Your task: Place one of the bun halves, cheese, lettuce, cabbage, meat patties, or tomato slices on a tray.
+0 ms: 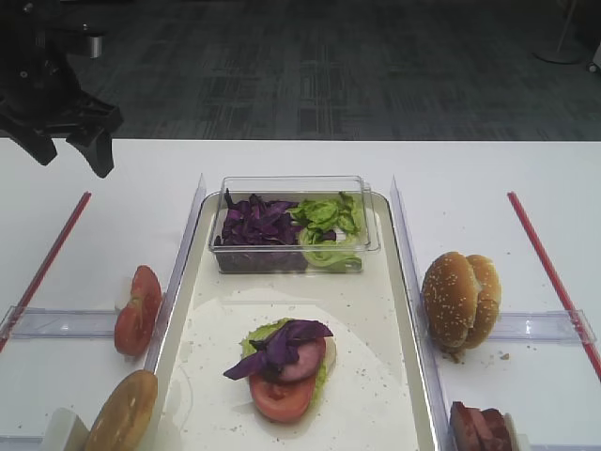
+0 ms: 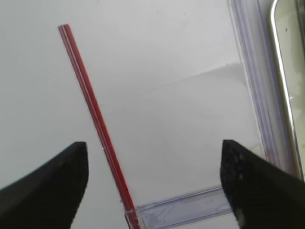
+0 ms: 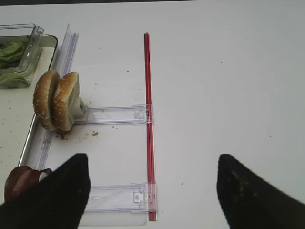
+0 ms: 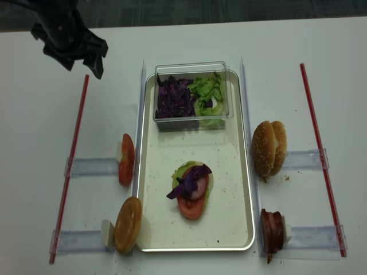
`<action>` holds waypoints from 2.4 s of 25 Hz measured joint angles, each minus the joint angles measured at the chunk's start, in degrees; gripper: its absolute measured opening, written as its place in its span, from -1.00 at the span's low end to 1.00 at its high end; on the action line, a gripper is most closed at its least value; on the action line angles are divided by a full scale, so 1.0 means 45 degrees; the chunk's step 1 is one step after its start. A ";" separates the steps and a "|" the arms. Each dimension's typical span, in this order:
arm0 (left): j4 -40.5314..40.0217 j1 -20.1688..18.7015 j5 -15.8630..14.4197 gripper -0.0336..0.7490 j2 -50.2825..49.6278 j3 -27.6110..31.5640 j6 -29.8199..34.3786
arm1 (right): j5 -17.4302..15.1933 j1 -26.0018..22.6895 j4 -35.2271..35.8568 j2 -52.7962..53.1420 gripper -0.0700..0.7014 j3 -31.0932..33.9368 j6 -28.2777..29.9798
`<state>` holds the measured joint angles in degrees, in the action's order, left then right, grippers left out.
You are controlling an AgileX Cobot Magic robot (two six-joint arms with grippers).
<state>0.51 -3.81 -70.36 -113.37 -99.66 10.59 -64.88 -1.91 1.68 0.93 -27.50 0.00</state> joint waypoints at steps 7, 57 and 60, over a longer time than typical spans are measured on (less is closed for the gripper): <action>0.0000 0.0000 -0.0020 0.43 0.0492 0.0000 -0.0024 | 0.0000 0.0000 0.0000 0.0000 0.66 0.0000 -0.0070; -0.0114 0.0000 0.1112 0.43 1.6135 1.4346 -0.1558 | 0.0000 0.0000 0.0000 0.0000 0.66 0.0000 0.0000; -0.0114 0.0000 0.1112 0.43 1.7134 1.4691 -0.1677 | 0.0000 0.0000 0.0000 0.0000 0.66 0.0000 0.0000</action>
<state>0.00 -3.81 -65.36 -36.27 -33.55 3.04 -64.88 -1.91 1.68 0.93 -27.50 0.00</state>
